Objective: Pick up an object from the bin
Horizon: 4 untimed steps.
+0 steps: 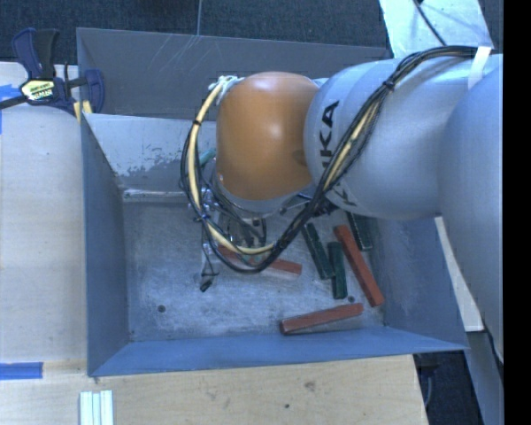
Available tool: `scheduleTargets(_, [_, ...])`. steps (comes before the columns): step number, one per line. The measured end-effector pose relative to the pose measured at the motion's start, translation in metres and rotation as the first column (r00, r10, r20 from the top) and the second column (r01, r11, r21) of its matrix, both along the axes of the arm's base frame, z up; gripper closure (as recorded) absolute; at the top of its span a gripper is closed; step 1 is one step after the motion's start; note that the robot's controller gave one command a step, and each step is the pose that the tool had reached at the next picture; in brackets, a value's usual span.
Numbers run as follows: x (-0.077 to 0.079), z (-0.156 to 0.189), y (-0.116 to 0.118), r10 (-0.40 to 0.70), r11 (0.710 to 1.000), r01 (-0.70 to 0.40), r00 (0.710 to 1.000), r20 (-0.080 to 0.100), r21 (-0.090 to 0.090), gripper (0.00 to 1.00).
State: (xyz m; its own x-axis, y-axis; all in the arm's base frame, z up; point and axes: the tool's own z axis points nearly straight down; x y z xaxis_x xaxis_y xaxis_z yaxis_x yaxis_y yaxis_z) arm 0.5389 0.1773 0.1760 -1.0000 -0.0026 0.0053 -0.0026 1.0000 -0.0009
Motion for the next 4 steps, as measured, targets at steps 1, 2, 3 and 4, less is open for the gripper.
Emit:
scheduleTargets(1, [0.046, -0.081, -0.075, 0.393, 0.919, -0.393, 0.919, 0.002, -0.001, 0.0])
scheduleTargets(2, [0.046, -0.107, -0.12, 0.353, 0.935, -0.353, 0.935, 0.004, 0.0, 0.0])
scheduleTargets(3, [0.047, -0.104, -0.117, 0.356, 0.935, -0.356, 0.935, 0.009, 0.001, 1.0])
scheduleTargets(4, [0.059, 0.012, -0.125, 0.331, 0.944, -0.331, 0.943, 0.018, -0.002, 1.0])
